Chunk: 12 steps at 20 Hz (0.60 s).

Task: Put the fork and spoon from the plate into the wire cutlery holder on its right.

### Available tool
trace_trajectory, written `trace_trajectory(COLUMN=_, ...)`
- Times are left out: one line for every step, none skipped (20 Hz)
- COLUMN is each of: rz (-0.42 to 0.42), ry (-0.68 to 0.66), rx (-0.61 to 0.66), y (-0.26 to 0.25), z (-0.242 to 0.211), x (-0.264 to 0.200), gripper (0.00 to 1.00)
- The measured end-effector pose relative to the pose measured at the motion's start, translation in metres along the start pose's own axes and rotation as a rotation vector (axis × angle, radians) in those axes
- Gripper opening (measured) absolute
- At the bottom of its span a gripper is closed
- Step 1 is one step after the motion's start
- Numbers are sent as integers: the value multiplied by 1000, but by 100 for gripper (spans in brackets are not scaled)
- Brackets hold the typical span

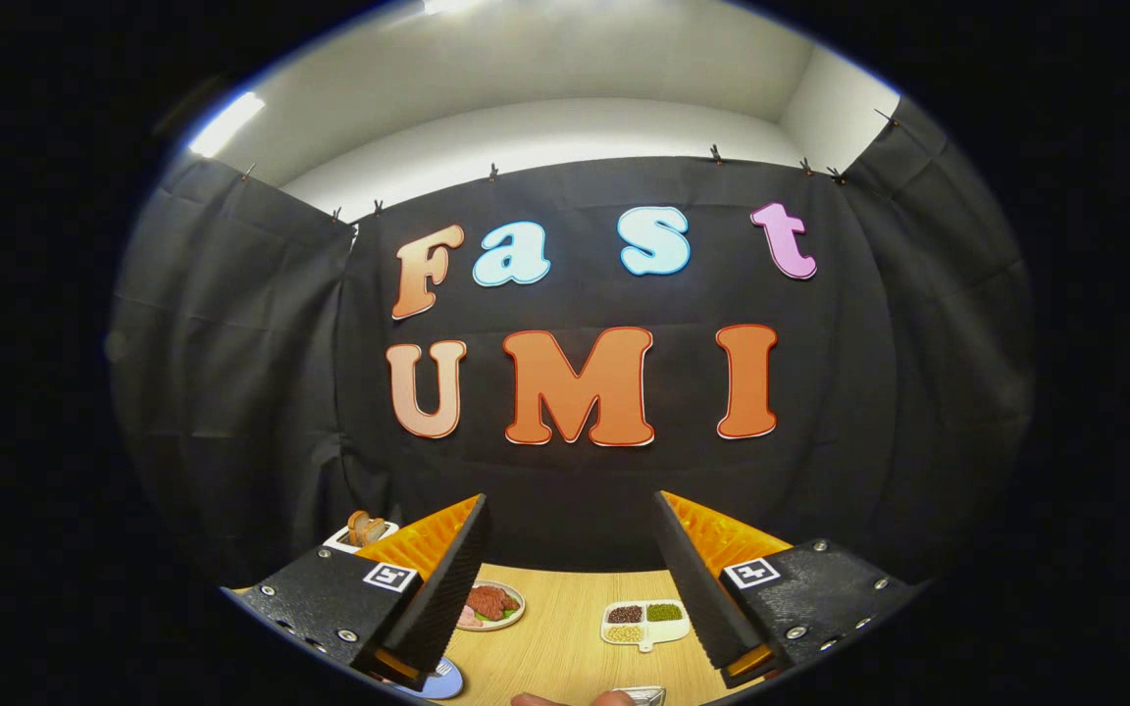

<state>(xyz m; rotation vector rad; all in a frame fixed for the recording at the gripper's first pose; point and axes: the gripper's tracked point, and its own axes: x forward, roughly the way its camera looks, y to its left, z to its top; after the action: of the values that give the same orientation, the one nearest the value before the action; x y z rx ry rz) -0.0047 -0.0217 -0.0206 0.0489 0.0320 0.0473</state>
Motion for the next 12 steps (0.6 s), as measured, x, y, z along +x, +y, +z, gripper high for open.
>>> trace_trajectory(rz=-7, ry=5, rx=1, y=5, z=-2, x=-1, gripper=98)
trace_trajectory(rz=-22, ry=8, rx=3, y=11, z=-5, x=-3, gripper=98)
trace_trajectory(rz=-40, ry=9, rx=5, y=15, z=-6, x=-3, gripper=98)
trace_trajectory(rz=-58, ry=8, rx=8, y=22, z=-6, x=-3, gripper=98)
trace_trajectory(rz=-73, ry=4, rx=8, y=28, z=-5, x=-2, gripper=98)
trace_trajectory(rz=-87, ry=-2, rx=6, y=36, z=-4, x=-2, gripper=98)
trace_trajectory(rz=-95, ry=-4, rx=-1, y=44, z=-3, x=0, gripper=97)
trace_trajectory(rz=-95, ry=-2, rx=-6, y=55, z=-5, x=0, gripper=98)
trace_trajectory(rz=-92, ry=6, rx=-10, y=66, z=-9, x=3, gripper=98)
trace_trajectory(rz=-86, ry=36, rx=-14, y=77, z=-20, x=5, gripper=97)
trace_trajectory(rz=-78, ry=83, rx=-15, y=88, z=-34, x=6, gripper=97)
trace_trajectory(rz=-65, ry=138, rx=-10, y=100, z=-50, x=7, gripper=98)
